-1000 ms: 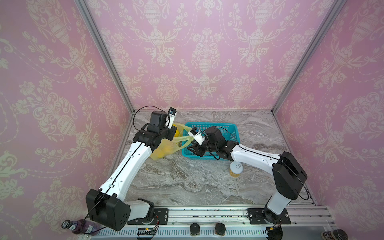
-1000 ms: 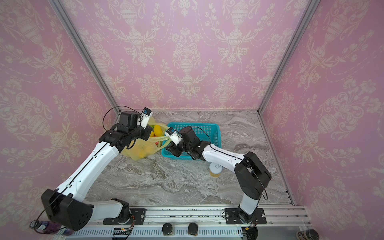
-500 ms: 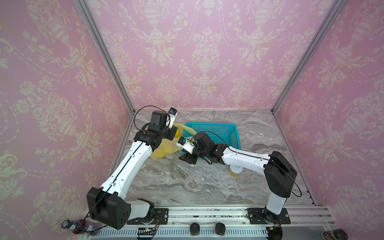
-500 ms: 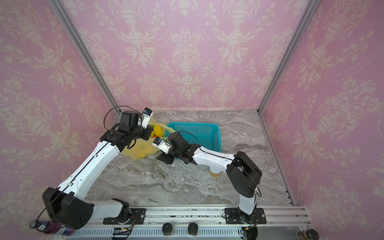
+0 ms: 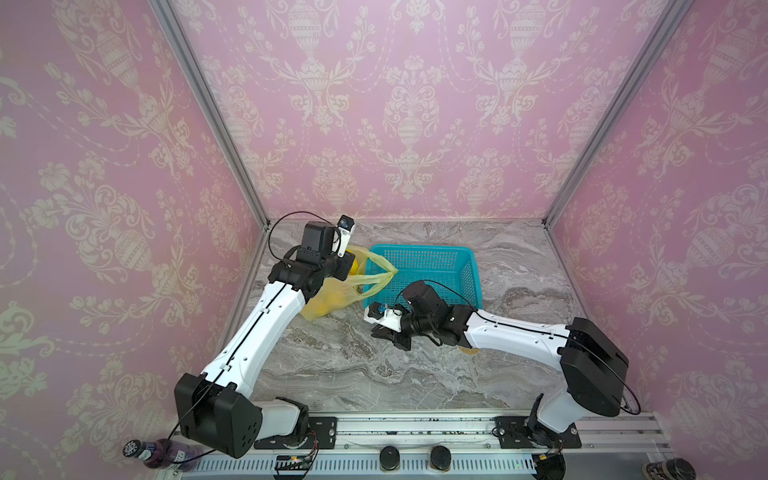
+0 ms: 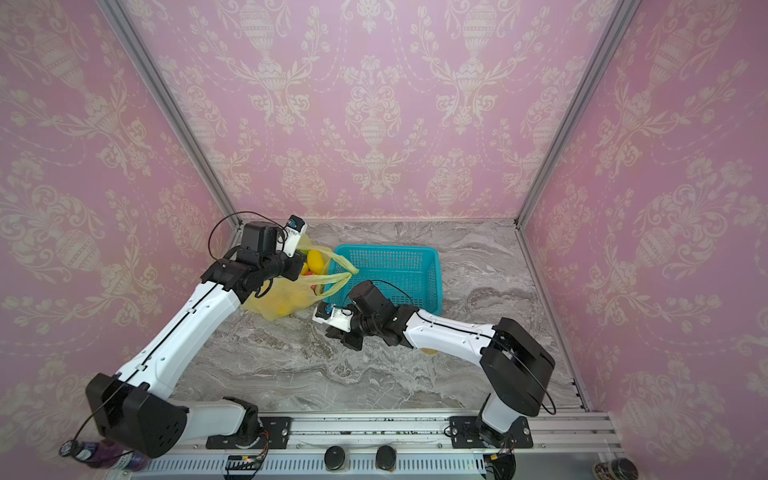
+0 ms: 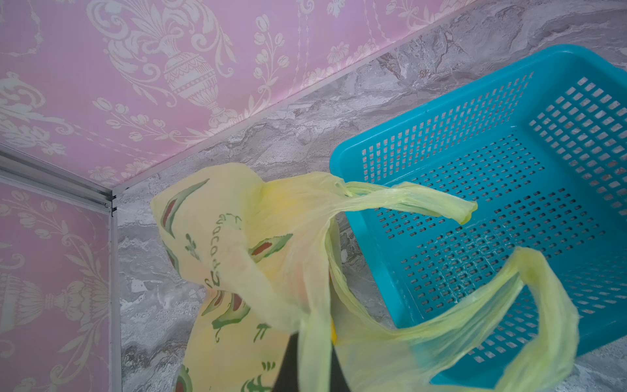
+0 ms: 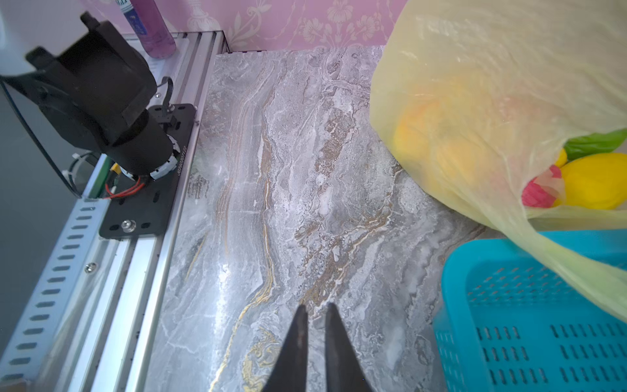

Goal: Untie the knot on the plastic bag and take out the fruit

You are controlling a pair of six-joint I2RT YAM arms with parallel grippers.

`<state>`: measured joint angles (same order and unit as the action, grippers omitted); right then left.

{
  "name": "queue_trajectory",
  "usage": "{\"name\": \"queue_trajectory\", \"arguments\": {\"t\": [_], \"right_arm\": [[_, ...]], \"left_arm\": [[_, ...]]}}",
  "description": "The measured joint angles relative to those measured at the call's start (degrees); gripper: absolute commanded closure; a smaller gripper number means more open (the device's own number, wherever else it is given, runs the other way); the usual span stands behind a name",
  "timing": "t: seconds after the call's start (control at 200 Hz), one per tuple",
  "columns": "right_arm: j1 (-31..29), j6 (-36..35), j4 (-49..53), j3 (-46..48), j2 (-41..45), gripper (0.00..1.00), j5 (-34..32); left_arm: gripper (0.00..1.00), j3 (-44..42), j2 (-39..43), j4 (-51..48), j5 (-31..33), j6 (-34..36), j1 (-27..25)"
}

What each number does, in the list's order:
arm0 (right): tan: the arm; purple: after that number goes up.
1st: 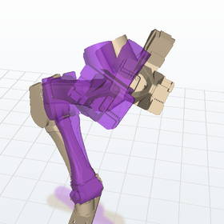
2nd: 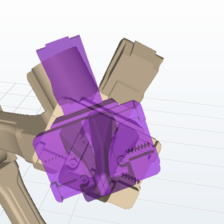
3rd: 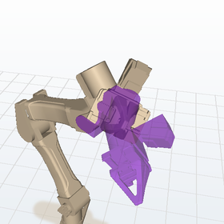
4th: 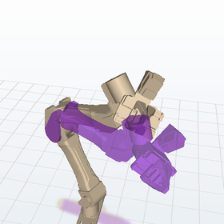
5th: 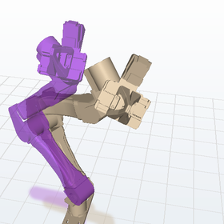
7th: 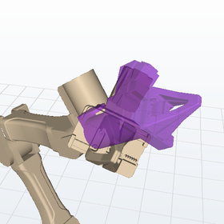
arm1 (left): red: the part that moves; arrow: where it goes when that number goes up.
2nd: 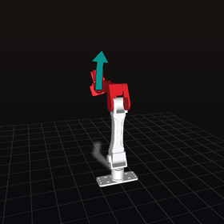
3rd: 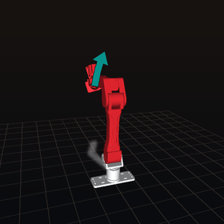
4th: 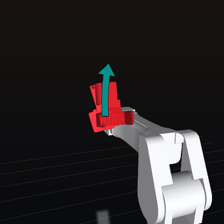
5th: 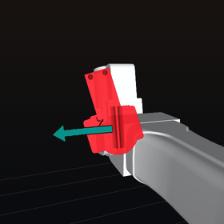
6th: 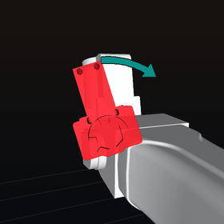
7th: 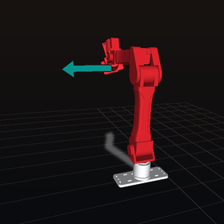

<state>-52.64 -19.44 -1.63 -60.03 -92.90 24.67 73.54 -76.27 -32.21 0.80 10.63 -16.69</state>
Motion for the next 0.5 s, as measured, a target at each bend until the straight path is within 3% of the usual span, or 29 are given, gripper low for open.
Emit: {"name": "queue_trajectory", "arguments": {"t": [0.14, 0.36, 0.5], "right_arm": [[0.00, 0.13, -2.64, 0.00, -0.07, 0.29, -1.53], [0.81, 2.95, -10.16, 2.23, -0.11, 0.25, -11.63], [3.89, 5.81, -14.95, 6.78, 1.70, 0.19, -14.14]], "left_arm": [[1.00, 0.00, -0.13, 0.00, 0.00, 0.00, 0.00], [1.00, 0.00, -0.28, 0.02, 0.00, 0.00, 0.00], [1.00, 0.00, -0.28, 0.00, 0.00, 0.00, 0.00]]}}
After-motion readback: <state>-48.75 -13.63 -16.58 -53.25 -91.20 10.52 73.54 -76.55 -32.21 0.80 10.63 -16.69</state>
